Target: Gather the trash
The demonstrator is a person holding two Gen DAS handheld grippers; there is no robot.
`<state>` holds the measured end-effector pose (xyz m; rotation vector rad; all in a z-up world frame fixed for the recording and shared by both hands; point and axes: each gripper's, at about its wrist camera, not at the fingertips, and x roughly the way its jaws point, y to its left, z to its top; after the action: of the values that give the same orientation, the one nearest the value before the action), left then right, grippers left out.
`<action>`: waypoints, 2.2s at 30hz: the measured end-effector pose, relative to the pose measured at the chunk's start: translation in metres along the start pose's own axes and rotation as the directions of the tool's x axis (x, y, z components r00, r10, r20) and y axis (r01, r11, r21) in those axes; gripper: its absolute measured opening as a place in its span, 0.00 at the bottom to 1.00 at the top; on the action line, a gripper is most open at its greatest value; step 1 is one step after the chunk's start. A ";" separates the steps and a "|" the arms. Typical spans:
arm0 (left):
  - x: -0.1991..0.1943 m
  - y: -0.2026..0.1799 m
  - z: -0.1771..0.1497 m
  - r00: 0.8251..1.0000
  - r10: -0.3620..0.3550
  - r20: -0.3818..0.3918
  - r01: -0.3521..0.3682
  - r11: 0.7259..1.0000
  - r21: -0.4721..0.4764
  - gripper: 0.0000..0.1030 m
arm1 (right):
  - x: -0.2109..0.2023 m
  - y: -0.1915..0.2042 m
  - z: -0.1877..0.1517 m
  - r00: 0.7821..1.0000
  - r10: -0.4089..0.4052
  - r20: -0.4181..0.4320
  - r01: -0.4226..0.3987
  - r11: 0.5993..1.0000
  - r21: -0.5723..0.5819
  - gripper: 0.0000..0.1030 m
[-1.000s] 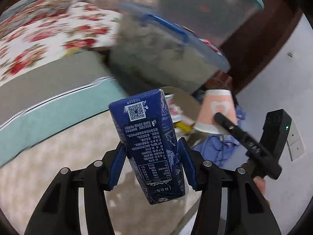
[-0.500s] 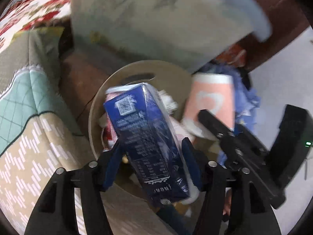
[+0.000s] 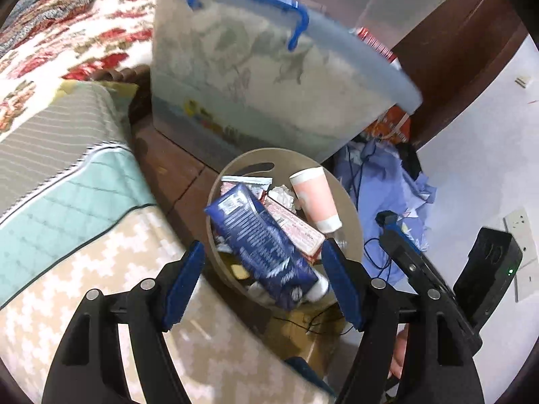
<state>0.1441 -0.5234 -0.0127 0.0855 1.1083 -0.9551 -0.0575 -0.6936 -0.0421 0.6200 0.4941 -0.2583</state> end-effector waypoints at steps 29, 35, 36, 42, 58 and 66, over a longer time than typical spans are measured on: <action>-0.209 0.084 -0.208 0.882 0.401 0.246 -0.414 0.910 0.001 0.91 | -0.086 0.182 -0.162 0.999 0.023 -0.029 -0.020 0.995 0.100 0.79; -0.230 0.084 -0.226 0.856 0.438 0.273 -0.453 0.891 -0.009 0.92 | -0.102 0.200 -0.169 1.000 0.020 -0.017 -0.018 0.996 0.090 0.82; -0.233 0.085 -0.230 0.852 0.444 0.276 -0.459 0.888 -0.012 0.92 | -0.105 0.202 -0.170 1.000 0.020 -0.016 -0.018 0.996 0.089 0.83; -0.251 0.087 -0.242 0.827 0.472 0.304 -0.486 0.873 -0.035 0.92 | -0.114 0.215 -0.176 1.000 0.018 -0.017 -0.017 0.997 0.076 0.86; -0.275 0.077 -0.263 0.770 0.531 0.355 -0.550 0.833 -0.054 0.92 | -0.140 0.230 -0.188 1.000 0.010 0.020 -0.012 0.998 0.069 0.95; -0.290 0.062 -0.271 0.723 0.562 0.402 -0.587 0.806 -0.071 0.92 | -0.159 0.230 -0.192 0.999 -0.003 0.052 0.000 0.998 0.056 0.96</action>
<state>-0.0388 -0.1736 0.0602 0.2577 0.5947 -0.4056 -0.1771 -0.3821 0.0177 0.6660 0.4381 -0.2897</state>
